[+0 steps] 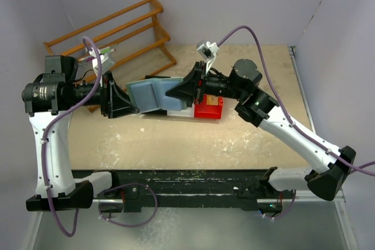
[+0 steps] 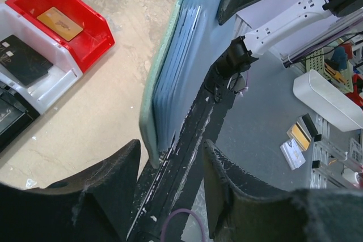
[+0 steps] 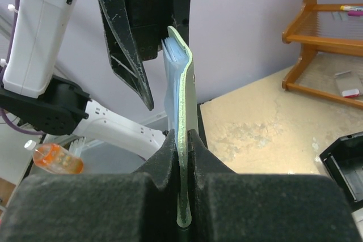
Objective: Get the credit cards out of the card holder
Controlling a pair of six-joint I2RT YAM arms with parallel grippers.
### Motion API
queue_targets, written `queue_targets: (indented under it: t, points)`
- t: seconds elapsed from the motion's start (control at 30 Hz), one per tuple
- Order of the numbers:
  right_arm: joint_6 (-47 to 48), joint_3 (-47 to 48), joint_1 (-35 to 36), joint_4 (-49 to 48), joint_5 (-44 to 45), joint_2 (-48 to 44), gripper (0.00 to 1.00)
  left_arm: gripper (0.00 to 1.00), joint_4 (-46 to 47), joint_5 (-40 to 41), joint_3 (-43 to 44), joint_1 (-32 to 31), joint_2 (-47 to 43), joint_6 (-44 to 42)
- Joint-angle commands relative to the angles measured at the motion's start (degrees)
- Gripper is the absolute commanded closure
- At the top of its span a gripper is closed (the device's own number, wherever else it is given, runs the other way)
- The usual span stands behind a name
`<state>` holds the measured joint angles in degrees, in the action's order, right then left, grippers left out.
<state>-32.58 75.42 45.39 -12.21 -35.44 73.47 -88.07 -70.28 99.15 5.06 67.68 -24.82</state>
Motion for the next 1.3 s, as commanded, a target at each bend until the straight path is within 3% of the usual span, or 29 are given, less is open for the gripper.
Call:
queue_targets:
  t: [0.0,0.17,0.3,0.43,0.67,0.83,0.97,1.07,1.13,1.2,1.27]
  points:
    - [-1.24,0.09,0.32,-3.34,0.44,-1.41,1.0,0.49,-0.52,-2.07,0.98,-0.27,-1.25,-2.96]
    - [-1.87,-0.16,0.32,-3.9,-0.42,-1.28,1.0,0.59,-0.26,-2.13,1.2,-0.23,-1.38,-3.31]
    - [-2.03,-0.53,0.32,-3.74,-0.5,-1.37,1.0,0.73,0.19,-2.36,1.48,-0.23,-1.43,-3.28]
    - [-2.27,-0.8,0.32,-3.5,-1.23,-0.87,1.0,0.84,5.23,-2.12,0.37,-0.23,-2.45,1.9]
    - [-6.38,-2.21,0.32,-10.68,-2.46,0.52,1.0,0.84,16.59,0.37,-4.1,-0.23,-5.2,12.17]
    - [-8.22,-3.09,0.38,-12.92,-3.72,1.02,1.0,0.8,16.81,0.61,-4.67,-0.23,-5.18,12.94]
    - [-8.93,-3.59,0.58,-13.49,-4.11,1.79,1.0,0.68,16.73,0.28,-5.01,-0.19,-4.89,13.22]
    - [-9.14,-4.08,0.58,-13.75,-3.94,1.94,1.0,0.7,16.45,0.38,-5.03,-0.23,-4.94,12.82]
    - [-9.49,-4.22,0.54,-14.15,-3.96,2.09,1.0,0.77,16.44,0.37,-5.1,-0.23,-5.18,12.73]
    - [-9.44,-4.18,0.58,-13.98,-3.73,2.48,0.92,0.86,16.36,0.04,-4.95,-0.23,-5.31,12.69]
    - [-9.3,-3.99,0.58,-13.23,-3.44,3.04,0.64,0.94,16.01,-0.18,-4.77,-0.22,-5.3,12.5]
